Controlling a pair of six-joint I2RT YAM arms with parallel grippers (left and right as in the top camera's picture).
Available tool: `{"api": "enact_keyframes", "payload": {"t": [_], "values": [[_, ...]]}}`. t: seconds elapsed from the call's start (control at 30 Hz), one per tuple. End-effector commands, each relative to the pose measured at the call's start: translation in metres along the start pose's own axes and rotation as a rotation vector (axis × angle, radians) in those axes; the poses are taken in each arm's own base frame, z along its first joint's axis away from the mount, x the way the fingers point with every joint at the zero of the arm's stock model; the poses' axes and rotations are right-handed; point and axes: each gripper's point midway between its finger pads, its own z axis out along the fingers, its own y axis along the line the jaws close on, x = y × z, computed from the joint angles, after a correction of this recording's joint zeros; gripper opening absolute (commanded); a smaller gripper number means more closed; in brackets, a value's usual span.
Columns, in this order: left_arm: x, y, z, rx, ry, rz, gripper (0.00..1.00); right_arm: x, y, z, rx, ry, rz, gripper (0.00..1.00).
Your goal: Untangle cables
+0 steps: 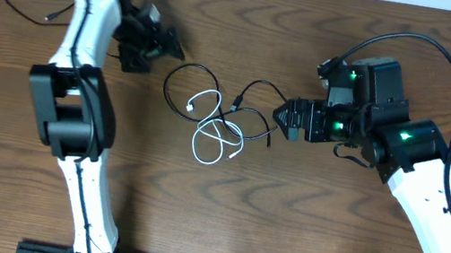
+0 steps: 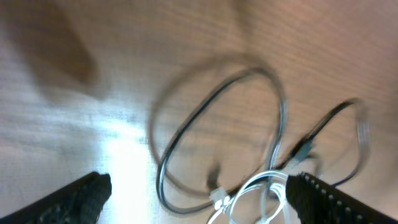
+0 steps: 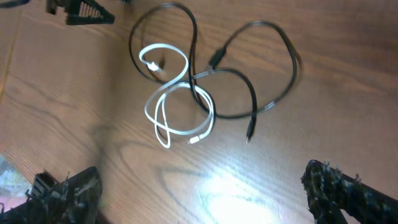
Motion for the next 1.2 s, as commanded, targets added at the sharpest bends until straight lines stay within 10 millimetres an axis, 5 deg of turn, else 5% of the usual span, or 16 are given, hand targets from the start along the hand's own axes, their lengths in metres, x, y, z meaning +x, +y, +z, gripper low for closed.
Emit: {"api": "enact_keyframes", "payload": {"t": [0.0,0.5,0.87,1.17], "values": [[0.019,0.016,0.007,-0.203,0.057,0.021,0.95,0.001,-0.002,-0.001,0.015,0.006,0.018,0.99],[0.045,0.027,0.041,-0.317,0.136,0.054,0.85,0.009,-0.005,-0.001,0.024,0.035,0.029,0.99],[0.047,0.029,0.043,-0.318,0.14,0.052,0.41,0.003,-0.003,-0.001,0.018,0.015,0.021,0.99],[0.044,0.028,0.044,-0.315,0.131,0.055,0.26,0.003,-0.003,-0.001,0.018,0.015,0.018,0.99]]}}
